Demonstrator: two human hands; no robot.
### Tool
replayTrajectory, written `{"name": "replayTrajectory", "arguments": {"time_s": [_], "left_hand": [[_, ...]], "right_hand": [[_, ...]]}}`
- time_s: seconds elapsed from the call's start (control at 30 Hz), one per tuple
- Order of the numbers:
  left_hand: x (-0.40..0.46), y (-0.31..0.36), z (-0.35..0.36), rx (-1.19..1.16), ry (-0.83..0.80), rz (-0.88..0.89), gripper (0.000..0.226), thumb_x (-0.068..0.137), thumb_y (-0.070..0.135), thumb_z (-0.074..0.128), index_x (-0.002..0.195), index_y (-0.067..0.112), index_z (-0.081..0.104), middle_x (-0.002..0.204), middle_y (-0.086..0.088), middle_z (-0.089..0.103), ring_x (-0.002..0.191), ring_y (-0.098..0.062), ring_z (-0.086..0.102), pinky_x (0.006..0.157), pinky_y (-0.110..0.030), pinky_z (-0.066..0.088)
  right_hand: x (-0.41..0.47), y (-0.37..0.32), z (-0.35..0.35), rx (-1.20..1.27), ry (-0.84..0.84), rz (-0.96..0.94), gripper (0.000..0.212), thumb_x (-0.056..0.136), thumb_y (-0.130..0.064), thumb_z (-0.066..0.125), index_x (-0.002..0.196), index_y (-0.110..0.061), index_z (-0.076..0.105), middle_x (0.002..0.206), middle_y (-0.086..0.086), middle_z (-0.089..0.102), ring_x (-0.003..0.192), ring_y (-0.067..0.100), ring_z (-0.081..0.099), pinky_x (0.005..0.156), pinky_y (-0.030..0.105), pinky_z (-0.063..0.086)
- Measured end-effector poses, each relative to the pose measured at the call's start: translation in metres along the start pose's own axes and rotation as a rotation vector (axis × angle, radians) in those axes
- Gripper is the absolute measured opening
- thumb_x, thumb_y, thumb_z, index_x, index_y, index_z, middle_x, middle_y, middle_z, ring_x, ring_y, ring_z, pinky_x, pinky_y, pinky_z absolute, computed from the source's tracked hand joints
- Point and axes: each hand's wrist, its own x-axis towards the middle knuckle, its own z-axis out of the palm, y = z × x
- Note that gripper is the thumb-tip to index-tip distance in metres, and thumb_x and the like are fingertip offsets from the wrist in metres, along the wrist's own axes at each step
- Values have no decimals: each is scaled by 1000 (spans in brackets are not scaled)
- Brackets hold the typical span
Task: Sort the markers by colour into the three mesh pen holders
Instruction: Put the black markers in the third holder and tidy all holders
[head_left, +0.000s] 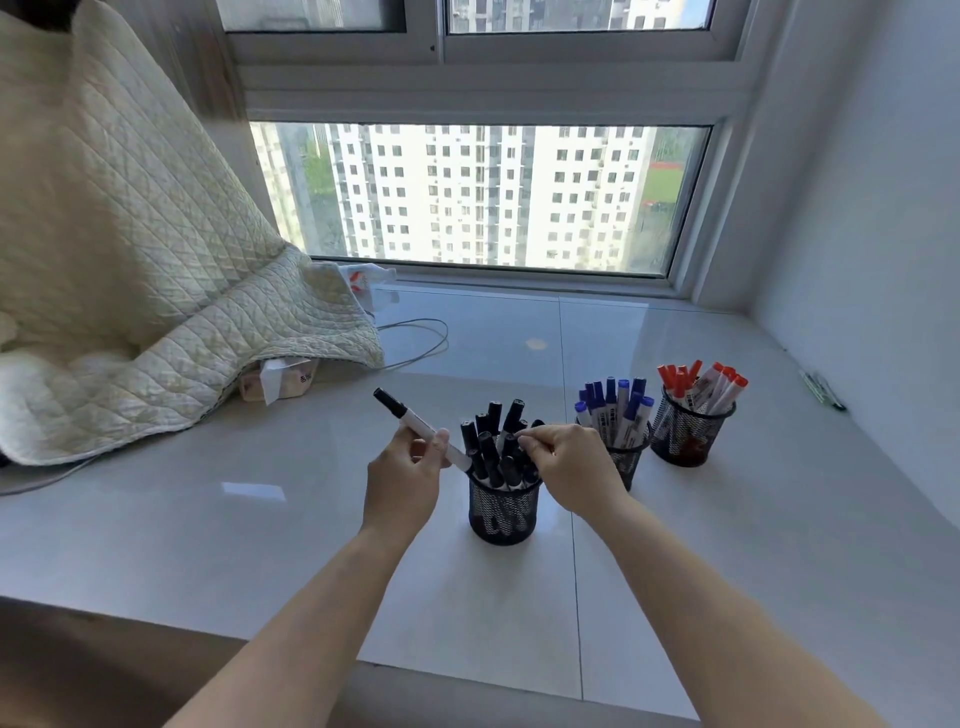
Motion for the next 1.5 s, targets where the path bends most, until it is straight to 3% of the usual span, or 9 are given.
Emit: {"name": "replayTrajectory", "arguments": {"time_s": [0.17, 0.27, 0.53, 0.7, 0.9, 1.0, 1.13, 1.27, 1.5], "left_hand": [[1, 3, 2, 3, 44, 12, 17, 89, 37, 55, 73, 32, 55, 72, 14, 61, 73, -8, 60, 61, -16, 39], [2, 6, 4, 1, 61, 26, 18, 89, 35, 57, 71, 37, 53, 69, 18, 60, 69, 7, 55, 55, -4, 37], [10, 4, 14, -117, 131, 81, 13, 87, 28, 62, 77, 31, 53, 75, 16, 65, 74, -4, 65, 70, -28, 52], [9, 2, 22, -51, 18, 68, 19, 84, 28, 65, 72, 34, 52, 73, 15, 64, 72, -1, 63, 63, -13, 46], [11, 2, 17, 115, -215, 3, 16, 80, 23, 67, 72, 35, 60, 74, 17, 64, 78, -3, 62, 74, -21, 45], [9, 5, 18, 188, -180, 73, 11, 79, 26, 67, 85, 29, 58, 89, 8, 64, 85, -8, 62, 74, -24, 45], [8, 10, 19, 55, -57, 104, 41, 83, 25, 66, 118, 24, 44, 88, 4, 61, 82, -14, 65, 67, -26, 46], [5, 8, 15, 64, -31, 221, 41, 86, 31, 63, 123, 37, 46, 77, 15, 55, 71, 8, 59, 57, -11, 41], [-4, 2, 18, 128, 118, 304, 30, 89, 25, 58, 118, 24, 50, 90, 9, 57, 67, -9, 60, 61, -27, 46]], "right_hand": [[4, 5, -10, 200, 104, 104, 21, 92, -19, 52, 92, -13, 71, 72, 3, 71, 56, 21, 59, 58, 28, 50], [12, 11, -19, 223, 186, 155, 15, 90, -15, 53, 90, -15, 68, 67, -10, 61, 56, 11, 55, 52, 18, 45], [30, 16, -19, 161, -124, 189, 24, 89, -24, 57, 112, -17, 63, 100, -3, 65, 86, 9, 57, 75, 20, 44], [38, 13, -13, 121, -120, 186, 20, 89, -22, 56, 103, -15, 69, 96, -1, 69, 82, 10, 59, 84, 31, 53], [45, 5, -15, 174, -194, 376, 17, 83, -22, 61, 91, -10, 70, 81, 5, 69, 74, 16, 65, 61, 24, 55], [48, -1, -15, 104, -217, 424, 25, 82, -20, 59, 93, -1, 70, 85, 13, 71, 71, 17, 63, 49, 20, 50], [49, -3, -12, 6, -287, 442, 31, 82, -20, 57, 101, 2, 67, 97, 18, 70, 74, 18, 61, 54, 23, 52], [43, 1, -9, 0, -213, 322, 25, 81, -22, 59, 96, -5, 69, 90, 11, 69, 78, 20, 59, 71, 32, 51], [33, 6, -22, 227, 42, 170, 15, 87, -34, 58, 92, -20, 59, 81, -4, 65, 75, 16, 63, 67, 27, 48]]}}
